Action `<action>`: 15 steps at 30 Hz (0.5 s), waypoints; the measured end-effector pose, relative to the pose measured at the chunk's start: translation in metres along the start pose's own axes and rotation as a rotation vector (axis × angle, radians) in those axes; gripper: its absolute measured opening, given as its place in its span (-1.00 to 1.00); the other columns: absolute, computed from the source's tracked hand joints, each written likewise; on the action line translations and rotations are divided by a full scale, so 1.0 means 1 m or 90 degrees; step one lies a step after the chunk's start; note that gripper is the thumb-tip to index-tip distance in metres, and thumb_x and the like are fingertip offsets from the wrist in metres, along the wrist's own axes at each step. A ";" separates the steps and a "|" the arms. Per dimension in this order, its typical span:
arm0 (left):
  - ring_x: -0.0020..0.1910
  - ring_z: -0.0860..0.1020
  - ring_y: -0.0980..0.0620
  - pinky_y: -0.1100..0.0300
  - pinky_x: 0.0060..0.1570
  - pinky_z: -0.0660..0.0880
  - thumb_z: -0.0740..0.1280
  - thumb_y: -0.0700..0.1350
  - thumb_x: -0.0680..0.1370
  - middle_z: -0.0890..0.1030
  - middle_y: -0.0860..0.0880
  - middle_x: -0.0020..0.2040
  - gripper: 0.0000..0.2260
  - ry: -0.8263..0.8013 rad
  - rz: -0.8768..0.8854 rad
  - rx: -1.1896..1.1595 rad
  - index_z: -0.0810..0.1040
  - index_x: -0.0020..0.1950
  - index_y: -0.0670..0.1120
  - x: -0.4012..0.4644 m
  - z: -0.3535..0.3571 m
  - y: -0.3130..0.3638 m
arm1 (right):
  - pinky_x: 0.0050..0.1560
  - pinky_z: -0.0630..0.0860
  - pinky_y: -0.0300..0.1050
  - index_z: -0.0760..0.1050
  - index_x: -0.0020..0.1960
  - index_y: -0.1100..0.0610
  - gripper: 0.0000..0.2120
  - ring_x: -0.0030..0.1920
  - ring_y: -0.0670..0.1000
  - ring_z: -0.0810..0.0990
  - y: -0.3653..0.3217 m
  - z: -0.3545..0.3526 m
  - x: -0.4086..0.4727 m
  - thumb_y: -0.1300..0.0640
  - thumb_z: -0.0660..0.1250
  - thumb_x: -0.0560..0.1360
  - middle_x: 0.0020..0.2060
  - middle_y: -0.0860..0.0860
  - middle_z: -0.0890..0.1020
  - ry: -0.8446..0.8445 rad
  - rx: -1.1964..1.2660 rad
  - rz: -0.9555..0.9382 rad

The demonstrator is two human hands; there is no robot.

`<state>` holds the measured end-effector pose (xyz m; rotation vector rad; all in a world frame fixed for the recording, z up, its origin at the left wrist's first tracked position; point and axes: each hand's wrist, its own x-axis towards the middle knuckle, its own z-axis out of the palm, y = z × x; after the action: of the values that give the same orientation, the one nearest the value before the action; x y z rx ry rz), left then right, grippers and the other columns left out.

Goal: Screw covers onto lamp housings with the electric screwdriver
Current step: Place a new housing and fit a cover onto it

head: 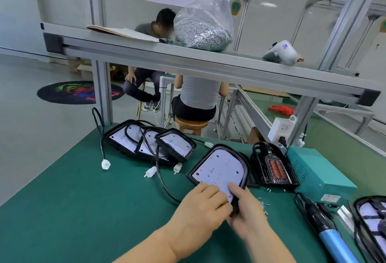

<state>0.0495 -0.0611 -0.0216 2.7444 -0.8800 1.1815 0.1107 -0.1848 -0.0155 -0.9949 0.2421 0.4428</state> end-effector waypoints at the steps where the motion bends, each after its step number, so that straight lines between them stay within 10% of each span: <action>1: -0.15 0.51 0.02 0.21 -0.09 0.40 0.35 -0.17 0.38 0.56 0.06 -0.16 -0.90 0.009 -0.033 -0.050 0.60 -0.14 -0.03 -0.008 -0.004 0.000 | -0.50 0.56 -0.14 0.47 0.27 0.16 -0.76 -0.40 0.04 0.67 0.003 -0.001 -0.002 0.25 0.20 0.62 -0.16 0.12 0.71 0.000 -0.001 -0.002; 6: 0.06 0.44 0.14 0.21 0.13 0.36 0.35 -0.04 0.50 0.51 0.14 0.00 -0.89 0.220 -0.617 -0.286 0.53 0.01 0.03 -0.044 -0.021 -0.035 | -0.41 0.61 0.12 0.47 0.23 0.21 -0.78 -0.29 0.19 0.71 0.014 -0.009 -0.009 0.28 0.22 0.60 -0.10 0.19 0.72 -0.009 -0.014 0.008; 9: 0.08 0.44 -0.01 0.08 0.12 0.38 0.32 -0.13 0.56 0.46 0.01 0.09 -0.80 0.150 -0.956 -0.420 0.41 0.16 -0.04 -0.049 -0.015 -0.076 | -0.40 0.61 0.13 0.47 0.25 0.25 -0.76 -0.28 0.22 0.71 0.022 -0.009 -0.017 0.28 0.24 0.59 -0.04 0.22 0.71 -0.023 -0.043 0.041; 15: -0.43 0.55 0.01 0.20 -0.40 0.48 0.22 -0.22 0.60 0.60 -0.10 -0.35 -0.84 0.065 -1.180 -0.895 0.48 -0.17 -0.19 -0.031 -0.001 -0.116 | -0.38 0.63 0.12 0.52 0.18 0.18 -0.80 -0.23 0.23 0.72 0.038 0.001 -0.031 0.27 0.25 0.58 -0.07 0.17 0.72 -0.100 -0.151 0.092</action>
<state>0.0907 0.0521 -0.0193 1.1487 0.6959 0.0412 0.0656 -0.1737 -0.0316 -1.1717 0.1217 0.6895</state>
